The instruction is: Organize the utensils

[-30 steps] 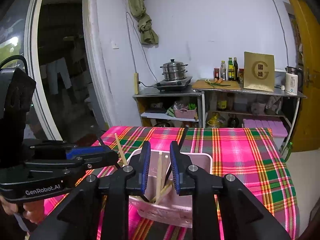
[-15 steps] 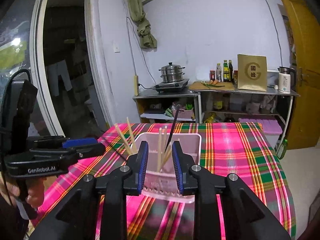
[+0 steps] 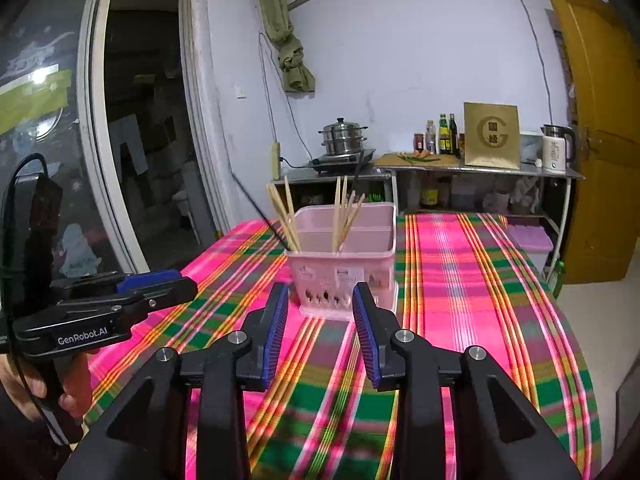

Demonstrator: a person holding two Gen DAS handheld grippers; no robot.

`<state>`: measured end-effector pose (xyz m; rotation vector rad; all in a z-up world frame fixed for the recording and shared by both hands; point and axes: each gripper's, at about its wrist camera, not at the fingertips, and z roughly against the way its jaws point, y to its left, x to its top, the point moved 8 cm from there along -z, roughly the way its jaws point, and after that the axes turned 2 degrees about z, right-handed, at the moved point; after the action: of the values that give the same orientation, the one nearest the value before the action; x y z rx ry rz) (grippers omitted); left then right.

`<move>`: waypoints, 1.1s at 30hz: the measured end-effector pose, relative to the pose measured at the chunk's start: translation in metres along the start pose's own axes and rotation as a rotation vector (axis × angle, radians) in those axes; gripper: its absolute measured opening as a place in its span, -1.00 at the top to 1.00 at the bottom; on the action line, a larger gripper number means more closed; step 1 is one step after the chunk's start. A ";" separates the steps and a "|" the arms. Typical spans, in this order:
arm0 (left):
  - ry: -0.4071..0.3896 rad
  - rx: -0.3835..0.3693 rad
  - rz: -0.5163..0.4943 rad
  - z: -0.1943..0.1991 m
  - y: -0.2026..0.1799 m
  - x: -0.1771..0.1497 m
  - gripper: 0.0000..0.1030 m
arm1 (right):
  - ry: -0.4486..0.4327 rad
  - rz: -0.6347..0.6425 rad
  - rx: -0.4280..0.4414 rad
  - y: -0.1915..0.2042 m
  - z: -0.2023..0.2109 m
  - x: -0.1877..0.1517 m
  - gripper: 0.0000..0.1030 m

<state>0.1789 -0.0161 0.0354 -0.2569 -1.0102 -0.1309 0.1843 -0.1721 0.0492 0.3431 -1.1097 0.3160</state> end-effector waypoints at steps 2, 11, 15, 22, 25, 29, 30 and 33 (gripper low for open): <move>-0.002 0.006 0.013 0.005 -0.002 -0.013 0.31 | 0.005 0.006 -0.015 0.004 0.008 -0.012 0.32; -0.025 0.076 0.047 0.021 -0.001 -0.051 0.31 | 0.032 -0.014 -0.036 0.016 0.032 -0.056 0.32; -0.041 0.087 0.035 0.028 -0.003 -0.063 0.31 | 0.020 -0.009 -0.052 0.020 0.042 -0.066 0.30; -0.043 0.066 0.028 0.032 -0.016 -0.084 0.31 | 0.029 -0.014 -0.064 0.020 0.048 -0.082 0.23; -0.042 0.062 0.030 0.031 -0.018 -0.088 0.31 | 0.033 0.002 -0.086 0.020 0.049 -0.087 0.23; -0.034 0.063 0.033 0.029 -0.020 -0.094 0.31 | 0.031 0.019 -0.110 0.019 0.050 -0.090 0.23; -0.034 0.062 0.033 0.029 -0.021 -0.094 0.31 | 0.031 0.023 -0.114 0.020 0.050 -0.090 0.23; -0.034 0.067 0.035 0.029 -0.020 -0.096 0.31 | 0.033 0.029 -0.122 0.019 0.050 -0.092 0.22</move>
<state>0.0999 -0.0287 -0.0286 -0.2162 -1.0411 -0.0610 0.0984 -0.1829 -0.0120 0.2128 -1.0970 0.2774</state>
